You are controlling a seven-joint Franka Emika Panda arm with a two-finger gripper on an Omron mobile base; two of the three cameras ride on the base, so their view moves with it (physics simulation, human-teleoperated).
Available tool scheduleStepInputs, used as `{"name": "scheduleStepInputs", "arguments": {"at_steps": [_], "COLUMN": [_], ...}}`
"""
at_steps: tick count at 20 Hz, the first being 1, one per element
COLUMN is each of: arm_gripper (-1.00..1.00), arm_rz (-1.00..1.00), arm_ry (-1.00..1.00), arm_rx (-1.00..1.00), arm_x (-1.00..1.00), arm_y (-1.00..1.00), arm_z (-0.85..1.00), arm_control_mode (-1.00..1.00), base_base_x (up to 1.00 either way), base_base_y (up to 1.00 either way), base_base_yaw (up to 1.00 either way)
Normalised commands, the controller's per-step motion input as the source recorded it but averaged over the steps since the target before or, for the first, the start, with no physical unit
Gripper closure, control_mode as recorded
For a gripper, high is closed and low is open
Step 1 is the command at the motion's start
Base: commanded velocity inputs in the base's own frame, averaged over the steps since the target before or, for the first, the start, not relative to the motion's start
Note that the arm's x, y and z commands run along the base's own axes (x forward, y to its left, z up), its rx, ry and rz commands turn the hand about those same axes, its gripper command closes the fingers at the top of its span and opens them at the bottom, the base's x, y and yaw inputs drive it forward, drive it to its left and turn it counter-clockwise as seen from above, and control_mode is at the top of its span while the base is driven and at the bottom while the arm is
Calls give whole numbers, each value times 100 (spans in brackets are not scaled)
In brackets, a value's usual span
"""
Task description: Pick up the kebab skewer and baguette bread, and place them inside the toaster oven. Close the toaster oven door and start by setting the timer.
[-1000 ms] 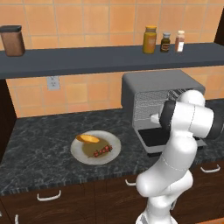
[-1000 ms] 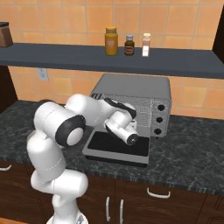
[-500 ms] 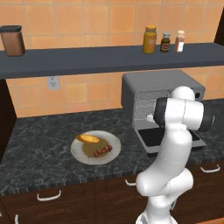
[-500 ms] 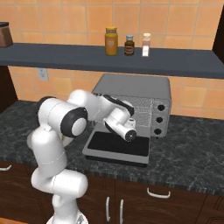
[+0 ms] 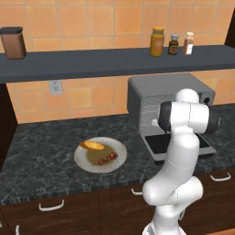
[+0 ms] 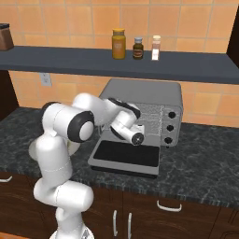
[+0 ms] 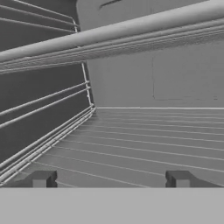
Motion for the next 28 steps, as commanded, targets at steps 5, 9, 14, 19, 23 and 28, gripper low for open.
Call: {"name": "scheduleStepInputs", "arguments": {"at_steps": [5,9,14,19,23,28], "arm_gripper": [-100,-100,-100,-100,-100,-100], "arm_rz": [-1,-1,-1,0,0,0], "arm_ry": [33,27,19,25,27,28], "arm_rx": [-6,-9,-10,-12,-11,-10], "arm_x": [-37,-96,-100,-100,-100,-100], "arm_y": [-1,-3,-11,-14,-17,-12], "arm_z": [-72,-89,-94,-85,-75,-74], "arm_control_mode": [-100,-100,-100,-100,-100,-100], "base_base_x": [0,0,0,0,0,0], "base_base_y": [0,0,0,0,0,0], "base_base_yaw": [0,0,0,0,0,0]}}
